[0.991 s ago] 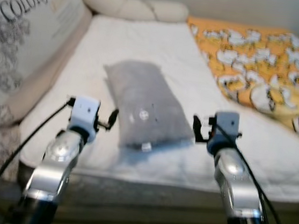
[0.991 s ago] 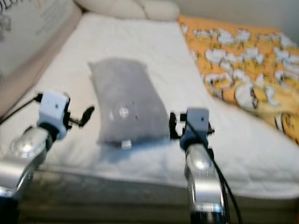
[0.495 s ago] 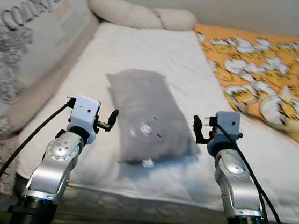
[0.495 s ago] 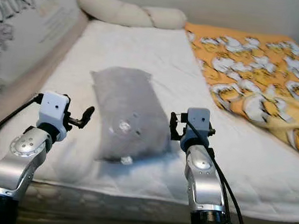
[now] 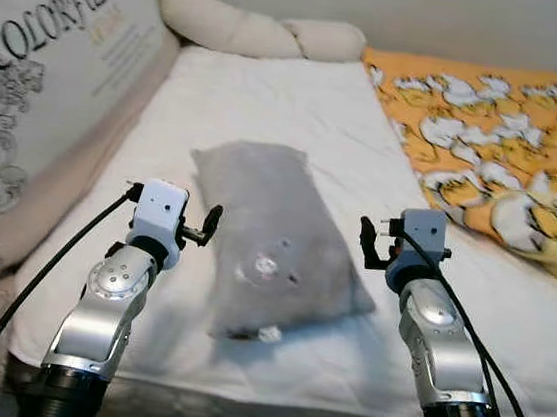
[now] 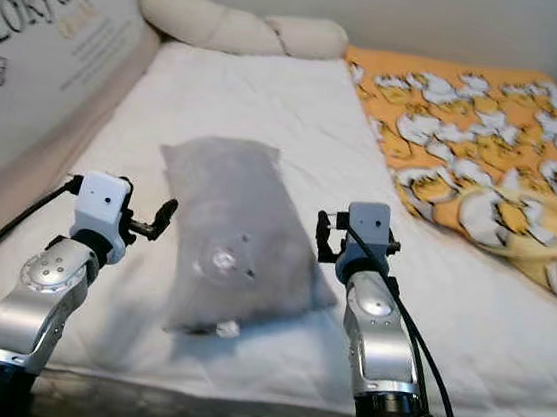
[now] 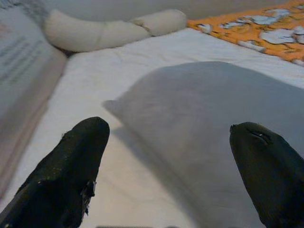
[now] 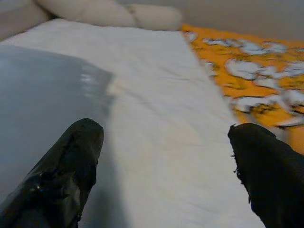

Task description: Clean up the room

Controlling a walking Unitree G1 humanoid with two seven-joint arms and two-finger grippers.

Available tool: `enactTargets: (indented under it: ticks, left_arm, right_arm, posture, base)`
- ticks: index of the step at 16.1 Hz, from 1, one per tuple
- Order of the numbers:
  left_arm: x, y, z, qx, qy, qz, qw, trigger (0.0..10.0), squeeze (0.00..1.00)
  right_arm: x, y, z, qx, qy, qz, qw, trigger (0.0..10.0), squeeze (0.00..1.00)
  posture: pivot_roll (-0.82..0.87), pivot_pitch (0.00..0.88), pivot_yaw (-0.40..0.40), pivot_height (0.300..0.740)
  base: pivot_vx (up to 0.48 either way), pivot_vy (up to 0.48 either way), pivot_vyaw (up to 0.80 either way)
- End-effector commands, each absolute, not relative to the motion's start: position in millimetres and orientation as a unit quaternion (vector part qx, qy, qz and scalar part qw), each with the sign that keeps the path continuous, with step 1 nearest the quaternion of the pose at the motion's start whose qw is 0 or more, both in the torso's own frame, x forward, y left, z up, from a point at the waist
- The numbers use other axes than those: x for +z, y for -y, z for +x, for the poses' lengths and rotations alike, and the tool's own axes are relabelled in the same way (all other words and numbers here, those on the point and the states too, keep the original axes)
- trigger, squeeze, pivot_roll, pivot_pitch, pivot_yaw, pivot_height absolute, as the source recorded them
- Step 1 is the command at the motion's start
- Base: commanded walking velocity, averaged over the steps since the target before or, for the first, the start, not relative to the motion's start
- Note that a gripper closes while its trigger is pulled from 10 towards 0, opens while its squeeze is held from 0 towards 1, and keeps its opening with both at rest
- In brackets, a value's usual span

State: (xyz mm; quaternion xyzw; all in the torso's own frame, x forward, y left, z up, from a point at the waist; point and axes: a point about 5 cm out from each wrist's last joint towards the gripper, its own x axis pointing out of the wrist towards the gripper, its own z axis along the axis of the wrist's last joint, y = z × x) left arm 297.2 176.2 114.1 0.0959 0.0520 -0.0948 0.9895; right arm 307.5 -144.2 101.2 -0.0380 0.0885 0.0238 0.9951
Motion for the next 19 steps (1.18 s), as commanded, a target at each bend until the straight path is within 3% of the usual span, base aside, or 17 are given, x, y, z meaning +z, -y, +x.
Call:
enactTargets:
  ticks: [1, 6, 12, 17, 19]
  left_arm:
    - [118.2, -182.3, 297.6, -0.085, -0.047, 0.101, 0.990, 10.0, 0.00]
    - [120.2, -176.3, 293.8, -0.101, -0.038, 0.102, 0.989, 10.0, 0.00]
    - [109.7, -181.5, 291.1, -0.105, -0.073, 0.136, 0.982, 10.0, 0.00]
    - [86.2, -187.9, 317.2, -0.126, -0.160, 0.259, 0.944, 10.0, 0.00]
    - [73.6, -182.1, 317.0, -0.148, -0.186, 0.286, 0.928, 10.0, 0.00]
  right_arm:
    - [106.6, 134.8, 309.5, 0.038, -0.079, -0.037, 0.995, 10.0, 0.00]
    - [107.2, 135.7, 308.2, 0.048, -0.074, -0.038, 0.995, 10.0, 0.00]
    - [102.2, 160.6, 314.1, 0.007, -0.086, -0.031, 0.996, 10.0, 0.00]
    - [81.2, 176.7, 339.5, 0.005, -0.156, -0.111, 0.981, 10.0, 0.00]
    - [72.8, 175.8, 342.2, 0.039, -0.170, -0.184, 0.967, 10.0, 0.00]
  posture:
    - [0.09, 0.000, 0.004, 0.740]
    - [0.10, 0.000, -0.001, 0.740]
    - [0.08, 0.000, 0.034, 0.740]
    - [0.09, 0.000, 0.024, 0.740]
    - [0.10, 0.000, 0.017, 0.740]
  base:
    - [0.337, 0.000, 0.00]
    - [0.185, 0.000, 0.00]
    - [0.000, 0.000, 0.00]
    - [0.000, 0.000, 0.00]
    - [0.000, 0.000, 0.00]
